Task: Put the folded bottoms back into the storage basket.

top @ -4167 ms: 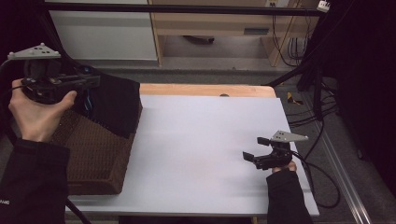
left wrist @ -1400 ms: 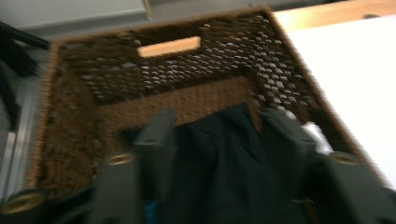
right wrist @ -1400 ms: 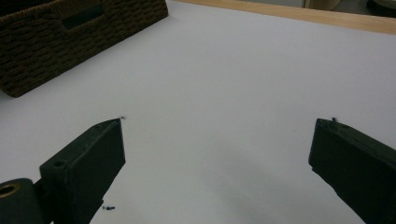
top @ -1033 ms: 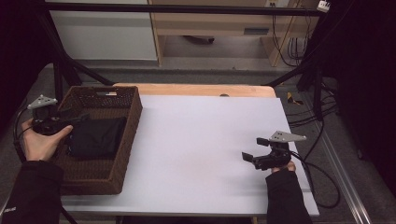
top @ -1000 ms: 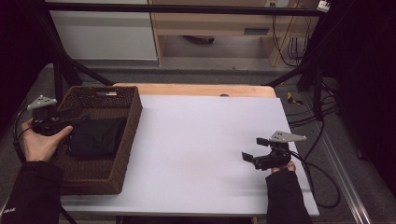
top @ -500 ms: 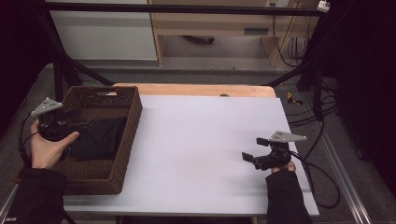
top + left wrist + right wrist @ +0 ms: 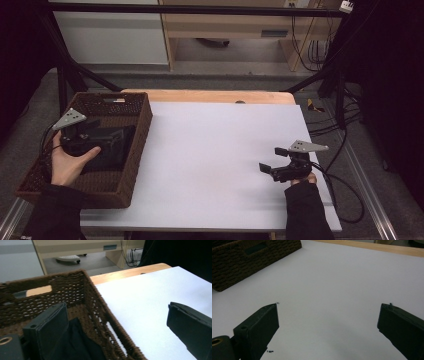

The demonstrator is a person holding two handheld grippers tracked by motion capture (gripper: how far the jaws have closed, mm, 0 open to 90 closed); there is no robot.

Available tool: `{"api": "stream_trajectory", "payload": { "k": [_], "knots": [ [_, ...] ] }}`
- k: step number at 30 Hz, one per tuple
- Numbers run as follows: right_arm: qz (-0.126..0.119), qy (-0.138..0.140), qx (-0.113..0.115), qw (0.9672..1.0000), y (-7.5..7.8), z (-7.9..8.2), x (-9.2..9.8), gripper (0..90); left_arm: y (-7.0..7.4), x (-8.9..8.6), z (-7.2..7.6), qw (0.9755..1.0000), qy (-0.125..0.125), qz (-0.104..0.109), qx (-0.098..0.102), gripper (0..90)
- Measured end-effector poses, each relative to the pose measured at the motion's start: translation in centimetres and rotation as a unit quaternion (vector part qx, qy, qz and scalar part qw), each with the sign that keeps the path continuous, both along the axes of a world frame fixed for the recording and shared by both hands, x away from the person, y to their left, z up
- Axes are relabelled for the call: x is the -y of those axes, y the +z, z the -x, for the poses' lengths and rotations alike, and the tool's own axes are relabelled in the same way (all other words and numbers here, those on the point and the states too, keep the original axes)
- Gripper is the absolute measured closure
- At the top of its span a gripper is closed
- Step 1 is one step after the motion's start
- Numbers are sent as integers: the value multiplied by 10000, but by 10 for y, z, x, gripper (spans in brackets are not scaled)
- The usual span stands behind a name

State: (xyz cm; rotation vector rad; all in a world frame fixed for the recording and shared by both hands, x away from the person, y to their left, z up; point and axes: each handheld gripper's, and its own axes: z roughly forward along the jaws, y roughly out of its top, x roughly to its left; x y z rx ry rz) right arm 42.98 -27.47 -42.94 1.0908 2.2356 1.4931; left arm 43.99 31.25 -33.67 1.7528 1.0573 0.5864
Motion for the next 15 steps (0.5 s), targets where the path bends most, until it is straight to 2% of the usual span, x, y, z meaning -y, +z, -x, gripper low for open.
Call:
{"api": "stream_trajectory", "payload": {
  "k": [12,15],
  "knots": [
    [7,7,4,10000,0,0,0,37,-16,27,6,9993,-374,-37,-22,37],
    [0,1,2,10000,0,0,0,37,-23,34,8,9989,-447,-121,-50,37]
  ]
}}
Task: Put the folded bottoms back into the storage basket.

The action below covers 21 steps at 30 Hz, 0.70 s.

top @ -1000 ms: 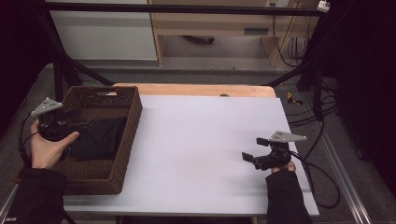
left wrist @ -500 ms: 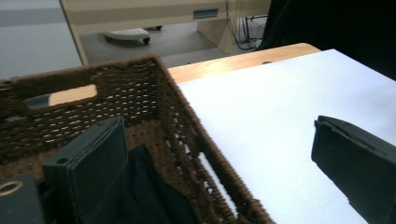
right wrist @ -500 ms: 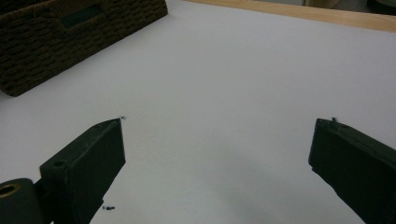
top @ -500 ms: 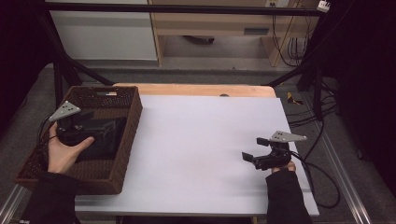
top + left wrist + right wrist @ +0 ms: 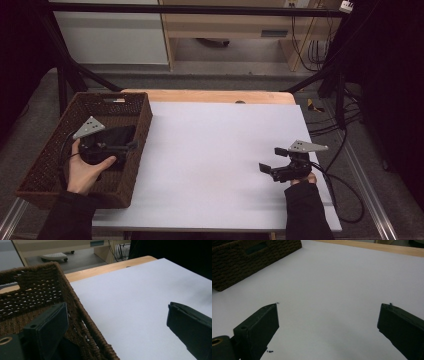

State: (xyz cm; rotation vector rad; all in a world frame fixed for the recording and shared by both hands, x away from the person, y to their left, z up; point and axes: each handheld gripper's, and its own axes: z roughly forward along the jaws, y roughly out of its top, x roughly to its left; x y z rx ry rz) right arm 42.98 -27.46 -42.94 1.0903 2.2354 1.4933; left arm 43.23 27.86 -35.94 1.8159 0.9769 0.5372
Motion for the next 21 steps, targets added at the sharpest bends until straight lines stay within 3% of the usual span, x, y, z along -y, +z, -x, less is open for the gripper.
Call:
{"api": "stream_trajectory", "payload": {
  "k": [10,21],
  "knots": [
    [6,11,1,10000,0,0,0,37,-19,17,5,9996,-248,-86,-66,42],
    [-16,20,1,10000,0,0,0,37,-33,24,5,9989,-403,-132,-190,46]
  ]
}}
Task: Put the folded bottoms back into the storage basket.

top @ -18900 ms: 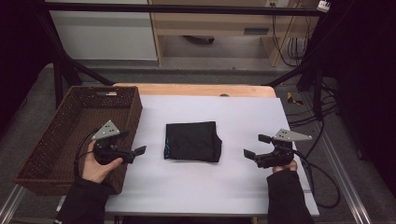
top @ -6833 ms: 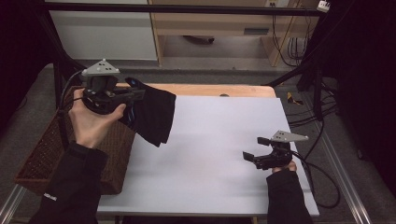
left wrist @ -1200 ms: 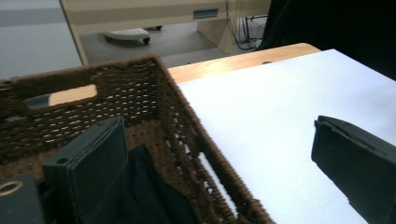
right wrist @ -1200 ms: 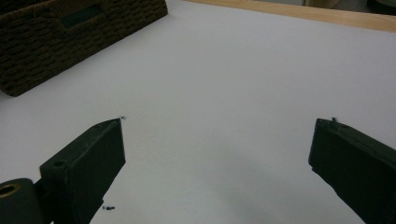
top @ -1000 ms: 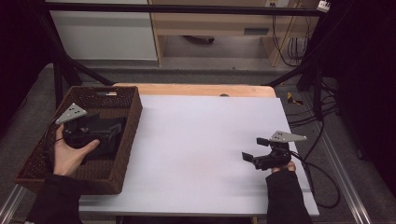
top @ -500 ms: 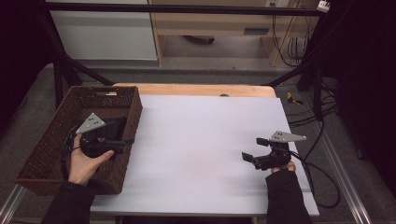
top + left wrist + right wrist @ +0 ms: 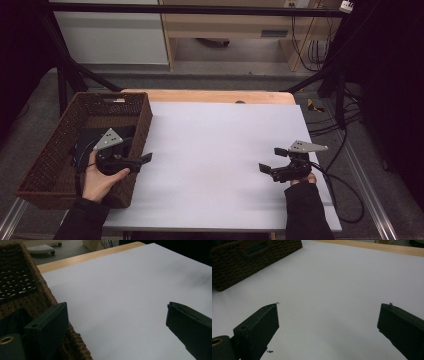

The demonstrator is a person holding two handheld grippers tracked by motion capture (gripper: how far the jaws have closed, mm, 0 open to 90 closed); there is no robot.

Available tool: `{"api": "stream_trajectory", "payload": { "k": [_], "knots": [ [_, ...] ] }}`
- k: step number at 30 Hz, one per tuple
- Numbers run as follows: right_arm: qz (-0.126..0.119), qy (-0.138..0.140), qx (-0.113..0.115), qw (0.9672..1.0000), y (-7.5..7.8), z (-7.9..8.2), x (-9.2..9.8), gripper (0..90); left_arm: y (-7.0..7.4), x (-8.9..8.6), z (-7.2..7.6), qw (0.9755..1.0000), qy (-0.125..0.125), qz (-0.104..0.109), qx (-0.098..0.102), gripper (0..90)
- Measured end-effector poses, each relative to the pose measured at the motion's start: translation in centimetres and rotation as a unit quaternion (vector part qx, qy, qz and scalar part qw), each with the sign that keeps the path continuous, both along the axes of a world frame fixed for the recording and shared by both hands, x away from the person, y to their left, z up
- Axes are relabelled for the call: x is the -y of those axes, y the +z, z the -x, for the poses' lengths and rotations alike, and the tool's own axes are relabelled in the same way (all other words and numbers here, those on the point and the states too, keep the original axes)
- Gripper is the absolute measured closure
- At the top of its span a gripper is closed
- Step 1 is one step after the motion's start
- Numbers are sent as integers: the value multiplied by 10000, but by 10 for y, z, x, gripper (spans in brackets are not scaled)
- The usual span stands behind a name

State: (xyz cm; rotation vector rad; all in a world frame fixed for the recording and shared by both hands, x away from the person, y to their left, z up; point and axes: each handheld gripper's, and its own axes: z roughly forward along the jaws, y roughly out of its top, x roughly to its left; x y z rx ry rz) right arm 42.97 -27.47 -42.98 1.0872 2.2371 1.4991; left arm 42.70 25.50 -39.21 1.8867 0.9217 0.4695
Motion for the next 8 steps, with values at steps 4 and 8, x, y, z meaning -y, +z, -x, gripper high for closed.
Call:
{"api": "stream_trajectory", "payload": {
  "k": [4,8],
  "knots": [
    [14,-3,-9,10000,0,0,0,37,-1,0,0,10000,-17,1,-8,46],
    [4,9,-1,10000,0,0,0,38,-2,0,0,10000,-14,-20,-23,46]
  ]
}}
